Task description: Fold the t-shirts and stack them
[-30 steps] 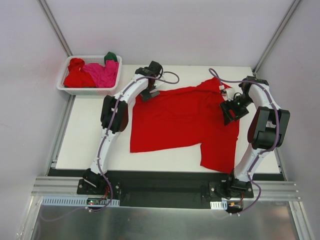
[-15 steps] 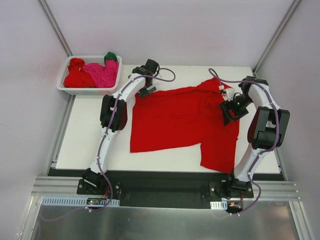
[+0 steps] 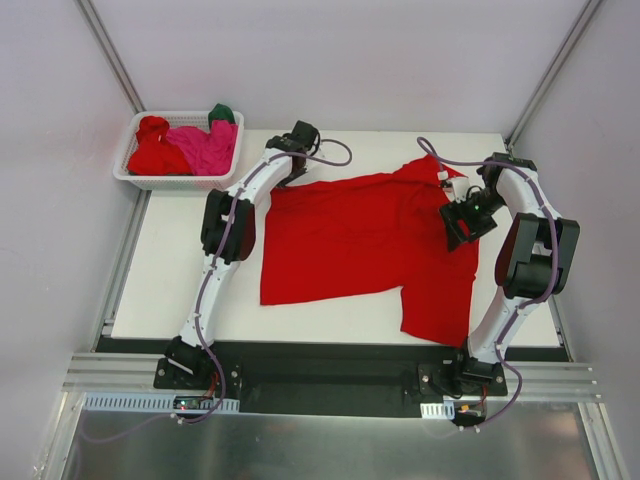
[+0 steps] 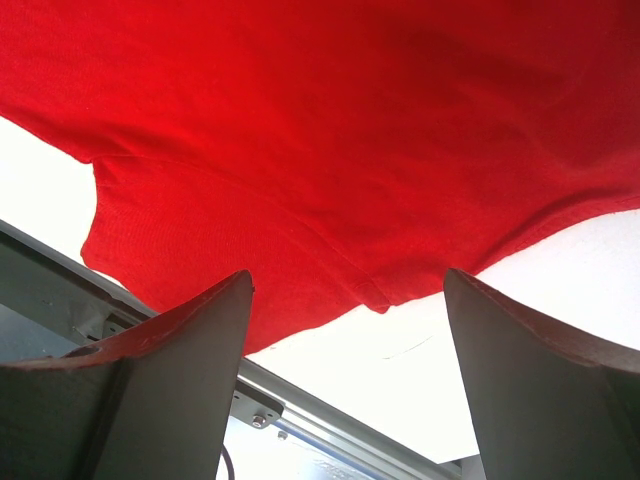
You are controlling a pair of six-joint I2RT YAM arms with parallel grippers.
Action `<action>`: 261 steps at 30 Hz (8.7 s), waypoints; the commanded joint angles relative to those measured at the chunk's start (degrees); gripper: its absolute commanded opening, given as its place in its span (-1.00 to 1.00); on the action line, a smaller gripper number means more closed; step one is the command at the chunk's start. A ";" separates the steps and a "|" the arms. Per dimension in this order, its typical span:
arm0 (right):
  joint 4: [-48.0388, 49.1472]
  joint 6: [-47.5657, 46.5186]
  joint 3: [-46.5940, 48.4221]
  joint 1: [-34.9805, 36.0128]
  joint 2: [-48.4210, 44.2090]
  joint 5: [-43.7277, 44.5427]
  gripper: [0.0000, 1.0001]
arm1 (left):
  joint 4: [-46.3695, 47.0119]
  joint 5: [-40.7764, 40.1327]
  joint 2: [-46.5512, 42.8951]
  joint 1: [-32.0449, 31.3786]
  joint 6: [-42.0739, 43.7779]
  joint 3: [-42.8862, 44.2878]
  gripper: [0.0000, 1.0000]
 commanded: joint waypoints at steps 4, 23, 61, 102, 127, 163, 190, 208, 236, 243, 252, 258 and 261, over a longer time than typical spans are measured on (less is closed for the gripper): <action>-2.06 -0.68 -0.12 0.58 -3.22 -1.55 0.62 | -0.45 2.28 -2.06 0.17 -0.31 -2.82 -0.11; -2.06 -0.42 0.41 0.85 -2.86 -1.47 0.62 | -0.54 4.04 -3.47 -0.80 0.65 -3.96 -0.46; -1.88 -0.94 -0.65 0.94 -3.83 -1.38 0.62 | 18.79 -7.03 -3.47 -0.88 17.26 -0.09 -1.00; -1.88 -1.03 -2.84 -0.12 -7.70 -1.99 0.62 | 51.32 -22.06 5.77 2.63 44.87 -1.50 0.99; -3.29 -1.03 -3.72 0.06 -9.19 -3.05 0.63 | -10.03 20.47 -17.37 -5.28 -10.68 -17.95 0.75; 19.03 -11.40 20.09 9.99 13.83 7.23 0.77 | -0.71 3.95 -4.43 -2.03 3.81 -1.68 0.68; 17.02 -19.49 21.85 10.69 17.88 12.95 0.85 | 0.17 7.81 -5.75 -2.12 5.58 -5.81 0.70; 17.19 -20.11 23.17 12.27 20.78 12.16 0.86 | -1.77 10.63 -3.12 -2.29 5.40 -5.81 0.69; 18.77 -23.18 25.72 12.63 25.52 16.64 0.87 | -1.50 10.63 3.39 0.96 9.35 -2.30 0.68; 21.41 -24.59 27.56 12.71 27.72 20.77 0.87 | -0.45 8.35 6.73 1.49 12.43 1.39 0.68; 24.83 -24.68 27.31 13.15 28.34 23.58 0.87 | 4.91 4.04 9.27 1.49 16.65 2.19 0.67; 22.74 -22.75 27.13 14.82 27.64 23.50 0.89 | 8.86 1.58 10.42 1.75 19.20 2.28 0.67; 20.44 -20.64 25.29 15.79 25.54 22.01 0.89 | 10.79 0.61 10.95 1.93 20.77 2.45 0.68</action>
